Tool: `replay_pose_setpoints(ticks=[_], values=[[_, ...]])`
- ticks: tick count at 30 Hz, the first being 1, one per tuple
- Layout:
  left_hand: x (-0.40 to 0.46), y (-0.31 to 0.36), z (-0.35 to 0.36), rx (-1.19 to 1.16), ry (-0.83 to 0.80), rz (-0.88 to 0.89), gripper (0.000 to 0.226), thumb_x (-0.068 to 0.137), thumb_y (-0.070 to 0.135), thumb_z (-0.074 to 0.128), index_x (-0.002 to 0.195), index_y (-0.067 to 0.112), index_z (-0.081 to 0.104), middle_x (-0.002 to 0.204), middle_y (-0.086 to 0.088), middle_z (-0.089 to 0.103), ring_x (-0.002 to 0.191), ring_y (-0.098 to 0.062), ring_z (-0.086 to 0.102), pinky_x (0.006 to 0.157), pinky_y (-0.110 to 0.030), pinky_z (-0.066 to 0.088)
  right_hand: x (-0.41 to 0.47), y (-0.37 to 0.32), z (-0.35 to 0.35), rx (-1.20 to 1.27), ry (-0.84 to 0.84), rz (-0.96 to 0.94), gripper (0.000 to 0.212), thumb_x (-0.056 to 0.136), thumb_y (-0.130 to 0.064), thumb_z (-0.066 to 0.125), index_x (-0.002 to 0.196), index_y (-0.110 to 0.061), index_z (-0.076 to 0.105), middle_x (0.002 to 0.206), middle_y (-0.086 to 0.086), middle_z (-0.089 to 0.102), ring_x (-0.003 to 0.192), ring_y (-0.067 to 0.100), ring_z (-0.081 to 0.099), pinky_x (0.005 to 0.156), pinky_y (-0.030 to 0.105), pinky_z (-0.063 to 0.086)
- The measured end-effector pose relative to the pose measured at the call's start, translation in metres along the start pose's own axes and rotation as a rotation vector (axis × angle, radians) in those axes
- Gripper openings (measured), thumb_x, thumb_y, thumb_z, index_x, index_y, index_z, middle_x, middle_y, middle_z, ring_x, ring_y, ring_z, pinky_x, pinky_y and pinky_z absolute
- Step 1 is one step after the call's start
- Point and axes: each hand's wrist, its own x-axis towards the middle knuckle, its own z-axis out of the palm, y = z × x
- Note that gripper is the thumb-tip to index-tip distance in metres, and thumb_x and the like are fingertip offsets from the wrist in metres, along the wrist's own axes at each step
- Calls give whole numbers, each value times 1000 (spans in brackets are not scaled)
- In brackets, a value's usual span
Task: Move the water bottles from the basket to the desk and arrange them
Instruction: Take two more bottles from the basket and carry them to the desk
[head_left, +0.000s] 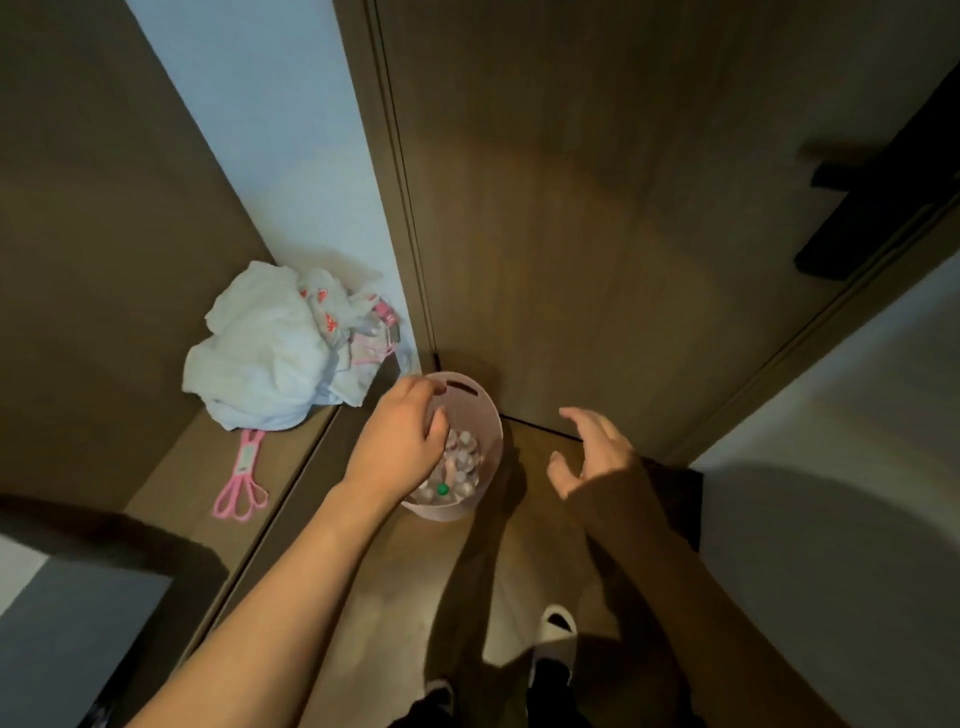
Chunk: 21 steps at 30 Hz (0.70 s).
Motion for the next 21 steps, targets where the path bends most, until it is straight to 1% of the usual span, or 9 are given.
replay_pose_setpoints(ticks=[2,5,8,10,12,14,16,19,21], values=[[19,-1,7,10,2,-41,30,94,21,55,122,10,61,117,-7,59,105,-22,58,90,-32,45,38,8,-5,-51,-62,-7,54,92,-23,61,143,-21,46,147,2,45,130,22,45,106,39,43],[40,3,17,25,1,-102,30,92,18,57,120,8,62,115,-11,59,102,-24,58,88,-32,45,77,12,-6,-42,-136,-41,55,92,-23,60,144,-19,45,148,4,45,131,24,45,108,36,40],[50,-5,26,8,0,-178,31,91,15,58,120,6,63,115,-12,60,104,-26,59,90,-34,45,100,11,-1,-29,-167,-104,53,91,-23,63,142,-18,48,143,3,50,124,21,53,99,29,45],[54,-20,32,-2,-11,-245,31,90,15,59,119,6,63,115,-12,60,105,-27,59,92,-34,45,117,10,6,-36,-205,-170,53,89,-20,65,140,-15,51,138,4,54,118,19,57,90,20,42],[60,-35,35,2,-33,-293,31,90,17,59,120,7,62,116,-11,61,106,-27,59,93,-34,45,138,5,11,-56,-238,-193,53,90,-19,66,141,-16,50,138,3,55,118,15,57,89,16,40],[68,-50,33,-5,-58,-332,32,91,19,57,121,8,61,117,-10,61,106,-26,59,92,-35,46,156,-7,17,-86,-282,-196,55,92,-21,65,143,-17,46,141,2,53,120,14,56,91,17,41],[80,-63,27,-27,-58,-380,33,92,20,56,123,10,61,117,-8,60,106,-25,59,90,-33,46,173,-23,21,-142,-335,-221,54,94,-24,64,144,-19,44,141,0,51,123,13,53,93,16,37],[93,-85,20,-71,23,-476,32,93,21,55,123,12,60,118,-7,60,106,-23,58,87,-30,43,206,-51,30,-222,-382,-348,50,94,-21,62,142,-17,47,140,2,53,125,15,52,92,15,31],[97,-99,20,-97,43,-533,33,93,23,55,124,13,59,120,-6,59,106,-22,58,87,-30,43,228,-69,40,-253,-399,-402,50,93,-18,61,141,-16,49,140,3,54,125,17,53,94,18,35]])
